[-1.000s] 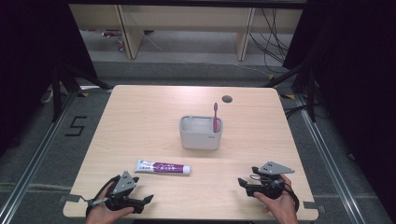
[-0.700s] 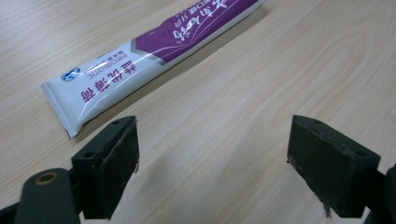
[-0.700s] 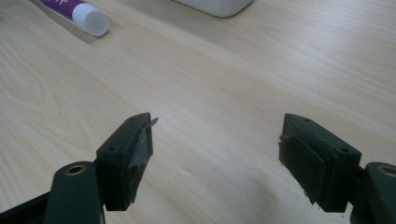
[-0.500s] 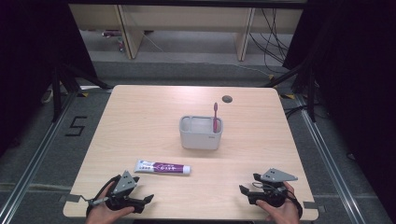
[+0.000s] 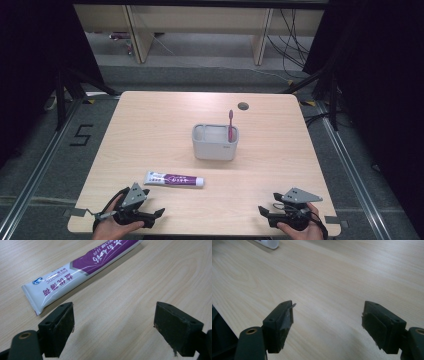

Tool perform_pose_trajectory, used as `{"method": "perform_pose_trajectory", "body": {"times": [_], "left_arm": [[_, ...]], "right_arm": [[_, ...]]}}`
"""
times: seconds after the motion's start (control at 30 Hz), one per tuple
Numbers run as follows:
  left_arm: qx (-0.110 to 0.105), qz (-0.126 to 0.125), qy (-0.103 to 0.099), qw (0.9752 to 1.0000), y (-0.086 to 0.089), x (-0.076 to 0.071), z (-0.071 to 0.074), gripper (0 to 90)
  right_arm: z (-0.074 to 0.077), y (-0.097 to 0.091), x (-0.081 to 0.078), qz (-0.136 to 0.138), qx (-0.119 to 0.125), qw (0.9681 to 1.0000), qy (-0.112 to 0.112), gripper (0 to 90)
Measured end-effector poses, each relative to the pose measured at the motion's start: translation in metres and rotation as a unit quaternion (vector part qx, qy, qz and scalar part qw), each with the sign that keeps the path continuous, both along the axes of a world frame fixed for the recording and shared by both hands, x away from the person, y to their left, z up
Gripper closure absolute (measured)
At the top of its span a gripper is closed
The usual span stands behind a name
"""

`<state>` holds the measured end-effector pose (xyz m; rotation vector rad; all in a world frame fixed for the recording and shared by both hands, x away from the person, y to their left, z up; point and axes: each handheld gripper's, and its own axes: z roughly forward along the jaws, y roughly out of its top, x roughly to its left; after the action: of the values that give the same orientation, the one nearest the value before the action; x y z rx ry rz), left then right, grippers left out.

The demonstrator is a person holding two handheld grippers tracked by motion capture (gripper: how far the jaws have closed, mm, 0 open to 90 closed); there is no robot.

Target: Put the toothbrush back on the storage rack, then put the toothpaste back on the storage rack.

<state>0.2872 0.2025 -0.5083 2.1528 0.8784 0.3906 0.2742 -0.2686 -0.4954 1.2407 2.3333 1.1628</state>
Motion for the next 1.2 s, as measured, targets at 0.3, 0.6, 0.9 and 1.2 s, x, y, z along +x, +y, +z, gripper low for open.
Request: {"method": "perform_pose_trajectory", "body": {"times": [0.3, 0.6, 0.9, 1.2], "left_arm": [[-0.013, 0.004, 0.000, 0.9999, -0.002, -0.001, 0.000, 16.2], [-0.013, 0.004, 0.000, 0.9999, 0.000, 0.002, 0.002, 16.3], [-0.031, 0.005, -0.017, 0.9994, -0.010, 0.012, 0.011, 16.2], [-0.049, 0.006, -0.024, 0.9985, -0.025, 0.025, 0.015, 16.0]], "right_arm": [[-0.002, -0.004, -0.009, 0.002, -0.004, 1.0000, 0.004, 25.0], [-0.003, -0.007, -0.015, 0.000, -0.005, 1.0000, 0.008, 24.9], [-0.005, -0.007, -0.017, 0.001, -0.012, 0.9999, 0.008, 24.9], [-0.005, -0.008, -0.018, 0.001, -0.018, 0.9998, 0.006, 25.0]]}}
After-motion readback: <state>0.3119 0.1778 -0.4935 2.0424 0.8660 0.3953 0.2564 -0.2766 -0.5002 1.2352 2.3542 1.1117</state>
